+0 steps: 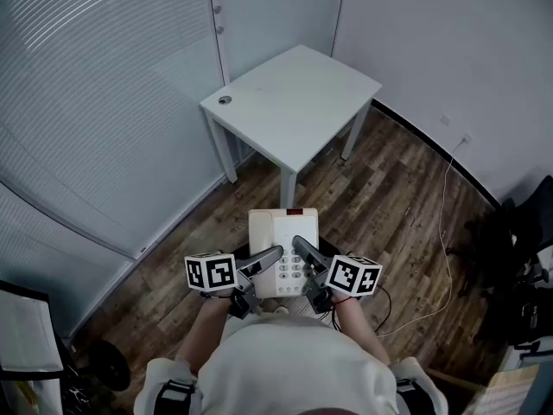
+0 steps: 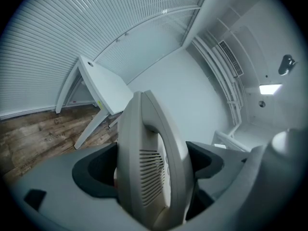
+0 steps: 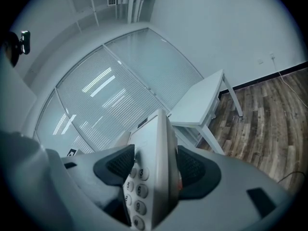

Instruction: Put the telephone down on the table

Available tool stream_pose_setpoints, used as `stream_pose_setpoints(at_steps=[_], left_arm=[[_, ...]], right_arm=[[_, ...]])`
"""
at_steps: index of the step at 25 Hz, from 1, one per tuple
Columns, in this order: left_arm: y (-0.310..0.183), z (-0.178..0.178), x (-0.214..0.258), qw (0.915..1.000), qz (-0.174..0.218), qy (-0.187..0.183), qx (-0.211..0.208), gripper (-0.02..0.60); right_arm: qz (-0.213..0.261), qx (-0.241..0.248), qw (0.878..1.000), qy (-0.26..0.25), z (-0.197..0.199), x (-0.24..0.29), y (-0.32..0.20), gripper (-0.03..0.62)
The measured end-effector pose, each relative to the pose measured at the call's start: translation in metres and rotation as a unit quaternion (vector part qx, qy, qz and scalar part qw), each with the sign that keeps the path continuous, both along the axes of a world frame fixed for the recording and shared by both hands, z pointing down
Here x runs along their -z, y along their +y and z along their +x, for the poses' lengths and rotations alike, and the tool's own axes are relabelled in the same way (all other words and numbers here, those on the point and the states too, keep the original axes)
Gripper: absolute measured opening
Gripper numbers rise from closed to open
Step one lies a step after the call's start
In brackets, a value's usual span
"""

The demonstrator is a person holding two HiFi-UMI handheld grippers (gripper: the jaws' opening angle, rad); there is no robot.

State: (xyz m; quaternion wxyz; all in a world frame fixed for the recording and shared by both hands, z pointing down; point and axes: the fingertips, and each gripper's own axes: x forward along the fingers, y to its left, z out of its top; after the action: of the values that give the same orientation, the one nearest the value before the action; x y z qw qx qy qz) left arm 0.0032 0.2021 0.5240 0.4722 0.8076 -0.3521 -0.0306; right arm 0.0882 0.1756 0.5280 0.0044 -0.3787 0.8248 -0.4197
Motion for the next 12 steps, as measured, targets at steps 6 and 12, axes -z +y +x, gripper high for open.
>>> stream_pose_setpoints(at_steps=[6, 12], left_arm=[[-0.0017, 0.0034, 0.0017, 1.0, -0.003, 0.002, 0.007, 0.42], [-0.0079, 0.002, -0.0022, 0.9999, -0.007, 0.002, 0.012, 0.42]], right_arm=[[-0.007, 0.003, 1.0, -0.006, 0.0041, 0.0012, -0.0031, 0.287], [-0.013, 0.003, 1.0, -0.012, 0.0035, -0.0034, -0.0097, 0.282]])
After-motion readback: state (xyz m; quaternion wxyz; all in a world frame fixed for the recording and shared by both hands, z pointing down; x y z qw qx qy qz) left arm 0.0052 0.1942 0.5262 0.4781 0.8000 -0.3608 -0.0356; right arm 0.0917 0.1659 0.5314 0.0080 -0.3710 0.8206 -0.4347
